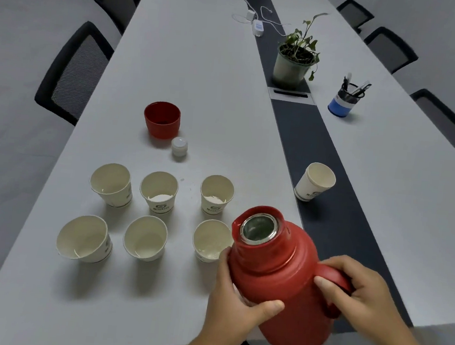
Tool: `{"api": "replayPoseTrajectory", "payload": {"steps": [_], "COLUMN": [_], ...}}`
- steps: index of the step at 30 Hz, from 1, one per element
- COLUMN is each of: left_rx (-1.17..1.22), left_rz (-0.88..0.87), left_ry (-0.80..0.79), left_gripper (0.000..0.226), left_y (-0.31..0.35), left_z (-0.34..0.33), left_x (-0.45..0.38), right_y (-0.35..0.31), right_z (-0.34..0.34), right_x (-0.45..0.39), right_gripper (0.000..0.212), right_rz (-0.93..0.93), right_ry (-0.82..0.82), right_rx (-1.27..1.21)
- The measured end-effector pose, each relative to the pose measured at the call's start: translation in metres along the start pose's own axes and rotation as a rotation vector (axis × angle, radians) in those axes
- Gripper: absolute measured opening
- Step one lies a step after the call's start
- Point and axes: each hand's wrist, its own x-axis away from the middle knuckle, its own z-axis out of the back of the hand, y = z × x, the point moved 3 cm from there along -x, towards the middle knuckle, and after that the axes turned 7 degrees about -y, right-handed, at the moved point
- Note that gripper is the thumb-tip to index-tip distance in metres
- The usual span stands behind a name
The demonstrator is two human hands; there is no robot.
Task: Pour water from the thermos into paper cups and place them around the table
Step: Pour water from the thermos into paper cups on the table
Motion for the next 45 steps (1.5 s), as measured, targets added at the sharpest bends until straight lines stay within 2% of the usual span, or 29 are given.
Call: {"api": "replayPoseTrajectory", "payload": {"steps": [3, 8, 13, 17, 22, 28, 32, 35, 39, 43, 45], "left_rx": [-0.103, -0.245, -0.351, -0.397, -0.494, -0.484, -0.483, -0.493, -0.511, -0.579, -0.653], "left_rz": [-0.059, -0.113, -0.149, -0.174, -0.205, -0.175, -0.190, -0.195, -0.205, -0.185, -0.165], "left_ry": [-0.025, -0.088, -0.170, -0.196, -0.118, 0.002, 0.053, 0.073, 0.093, 0.110, 0.118], "left_gripper": [0.096, 0.104, 0.103, 0.093, 0.092, 0.094, 0.091, 0.087, 0.089, 0.089, 0.091], "left_y": [0.015, 0.039, 0.067, 0.086, 0.102, 0.099, 0.099, 0.099, 0.098, 0.099, 0.100], "left_z": [-0.003, -0.015, -0.023, -0.021, -0.007, 0.009, 0.013, 0.016, 0.020, 0.018, 0.017], "left_x": [-0.009, -0.049, -0.107, -0.157, -0.222, -0.293, -0.330, -0.350, -0.363, -0.357, -0.350], "right_y": [0.014, 0.033, 0.046, 0.058, 0.068, 0.075, 0.079, 0.084, 0.088, 0.088, 0.089], "right_z": [0.007, 0.030, 0.051, 0.055, 0.056, 0.066, 0.070, 0.067, 0.064, 0.070, 0.084], "right_x": [0.000, -0.024, -0.068, -0.115, -0.191, -0.289, -0.336, -0.359, -0.374, -0.377, -0.373], "right_gripper": [0.033, 0.018, 0.019, 0.020, 0.022, 0.027, 0.026, 0.018, 0.027, 0.015, 0.021], "right_rz": [-0.026, -0.066, -0.061, -0.033, 0.026, 0.109, 0.152, 0.164, 0.162, 0.136, 0.082], "right_ry": [0.004, -0.035, -0.042, -0.026, -0.029, -0.213, -0.248, -0.252, -0.250, -0.309, -0.316], "right_rx": [-0.115, -0.212, -0.229, -0.270, -0.313, -0.176, -0.152, -0.130, -0.146, -0.072, -0.035]}}
